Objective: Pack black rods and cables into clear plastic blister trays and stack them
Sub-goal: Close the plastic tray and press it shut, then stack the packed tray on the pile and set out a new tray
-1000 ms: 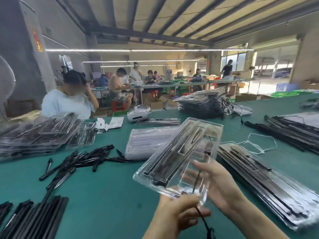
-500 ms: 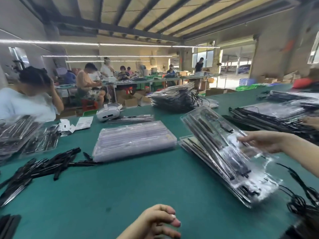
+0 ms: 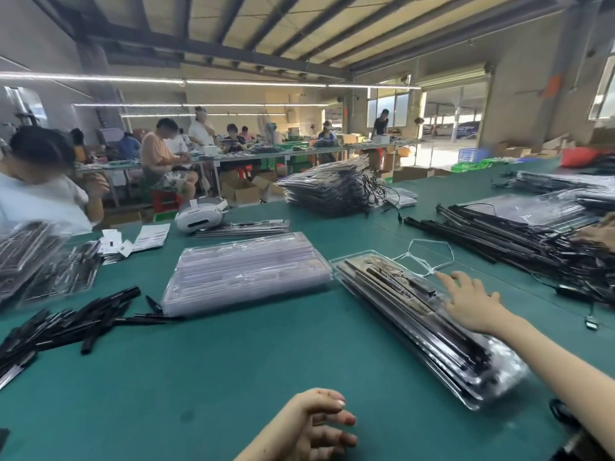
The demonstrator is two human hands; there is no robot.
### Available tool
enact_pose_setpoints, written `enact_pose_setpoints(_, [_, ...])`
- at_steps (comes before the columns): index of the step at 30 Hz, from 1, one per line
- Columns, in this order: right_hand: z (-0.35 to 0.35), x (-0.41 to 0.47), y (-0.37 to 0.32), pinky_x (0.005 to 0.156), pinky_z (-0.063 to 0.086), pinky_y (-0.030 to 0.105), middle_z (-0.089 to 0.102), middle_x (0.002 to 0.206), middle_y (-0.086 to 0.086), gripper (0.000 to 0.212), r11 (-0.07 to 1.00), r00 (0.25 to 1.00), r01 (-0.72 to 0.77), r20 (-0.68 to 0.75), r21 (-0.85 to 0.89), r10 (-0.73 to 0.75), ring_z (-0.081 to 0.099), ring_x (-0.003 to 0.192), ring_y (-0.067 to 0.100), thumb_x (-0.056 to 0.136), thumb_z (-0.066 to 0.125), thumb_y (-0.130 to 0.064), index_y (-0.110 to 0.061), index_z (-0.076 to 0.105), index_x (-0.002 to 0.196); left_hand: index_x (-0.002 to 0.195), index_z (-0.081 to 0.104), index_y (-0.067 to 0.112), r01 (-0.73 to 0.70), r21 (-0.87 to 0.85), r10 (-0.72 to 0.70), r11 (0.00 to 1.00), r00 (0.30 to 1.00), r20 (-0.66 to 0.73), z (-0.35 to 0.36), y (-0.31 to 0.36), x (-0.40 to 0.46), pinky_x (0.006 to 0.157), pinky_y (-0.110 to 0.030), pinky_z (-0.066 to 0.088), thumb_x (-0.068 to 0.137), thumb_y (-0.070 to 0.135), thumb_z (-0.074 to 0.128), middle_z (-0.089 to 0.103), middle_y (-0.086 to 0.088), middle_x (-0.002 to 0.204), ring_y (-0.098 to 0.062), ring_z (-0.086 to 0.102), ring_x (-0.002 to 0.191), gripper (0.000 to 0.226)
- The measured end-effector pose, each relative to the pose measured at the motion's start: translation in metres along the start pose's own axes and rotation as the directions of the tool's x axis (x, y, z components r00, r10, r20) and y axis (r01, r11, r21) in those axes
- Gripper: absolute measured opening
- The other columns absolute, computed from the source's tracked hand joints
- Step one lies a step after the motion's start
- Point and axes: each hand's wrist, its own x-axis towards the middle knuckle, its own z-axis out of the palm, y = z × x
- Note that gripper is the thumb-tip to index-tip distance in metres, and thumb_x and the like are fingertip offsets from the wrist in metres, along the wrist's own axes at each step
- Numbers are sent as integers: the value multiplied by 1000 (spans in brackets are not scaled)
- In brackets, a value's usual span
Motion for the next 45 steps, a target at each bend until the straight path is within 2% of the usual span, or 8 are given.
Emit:
enact_pose_setpoints(5, [4, -6, -74, 113, 22, 47, 19, 155, 3, 56, 977, 953, 198, -248, 81, -173, 18, 141, 22, 97, 44, -31, -35, 22, 149, 80, 54, 8, -287, 207, 346, 935, 868, -357, -36, 6, 15, 46, -19, 39, 66, 3, 64, 61, -9, 66, -16, 60, 50, 18])
enact_pose_setpoints(8, [12, -7, -138, 114, 24, 39, 16, 156, -4, 55, 921, 903, 388, -214, 34, -372, 15, 143, 19, 98, 42, -38, -33, 22, 149, 83, 54, 22, -330, 689, 720, 645, 565, -403, -79, 11, 16, 68, -18, 41, 75, -1, 61, 60, 9, 77, 0, 53, 65, 25])
enact_pose_setpoints(11, [23, -2, -214, 112, 27, 36, 16, 157, -6, 49, 834, 829, 551, -123, 11, -546, 15, 143, 16, 101, 37, -40, -30, 26, 148, 120, 45, 30, -44, 953, 891, 301, 370, -264, -126, 17, 12, 98, -14, 26, 90, 14, 50, 49, 17, 121, -3, 45, 115, 35])
enact_pose_setpoints(16, [42, 12, -323, 109, 27, 34, 30, 154, -5, 46, 731, 726, 683, -121, 6, -677, 29, 139, 16, 102, 35, -40, -26, 34, 146, 150, 10, 27, 199, 951, 893, 236, 341, -293, -188, 11, 14, 114, -21, -1, 98, 26, 37, 10, 15, 156, 1, 5, 143, 59])
enact_pose_setpoints(21, [52, 37, -377, 104, 29, 33, 41, 145, -3, 38, 736, 727, 675, -117, -56, -676, 36, 134, 17, 101, 40, -37, -28, 48, 137, 105, 74, 14, 290, 939, 861, 186, 412, -298, -206, 32, 19, 111, -17, 0, 31, 27, 92, 69, 5, 113, -8, 60, 110, 78])
enact_pose_setpoints(31, [43, 88, -392, 78, 48, 25, 73, 98, -1, 15, 695, 708, 679, 37, 235, -705, 64, 89, 12, 83, 73, -27, -18, 74, 95, 114, 67, 24, 316, 945, 884, 84, 415, -217, -233, 48, 49, 110, -23, 8, 10, 38, 81, 71, 6, 109, -7, 45, 110, 105])
enact_pose_setpoints(38, [39, 108, -386, 64, 45, 14, 68, 74, -6, 19, 629, 661, 598, 137, 497, -737, 55, 62, -2, 80, 78, -26, -11, 77, 91, 99, 77, 26, 345, 935, 871, 82, 430, -235, -241, 48, 58, 112, -20, 0, 7, 41, 80, 71, 9, 107, -5, 45, 109, 93])
enact_pose_setpoints(45, [37, 113, -391, 56, 43, 14, 64, 64, -7, 12, 694, 695, 451, 267, 561, -668, 52, 59, 6, 82, 75, -23, -12, 76, 86, 112, 70, 35, 356, 933, 880, 44, 429, -205, -235, 51, 53, 100, -25, 22, 17, 37, 82, 70, 9, 109, -9, 68, 100, 95])
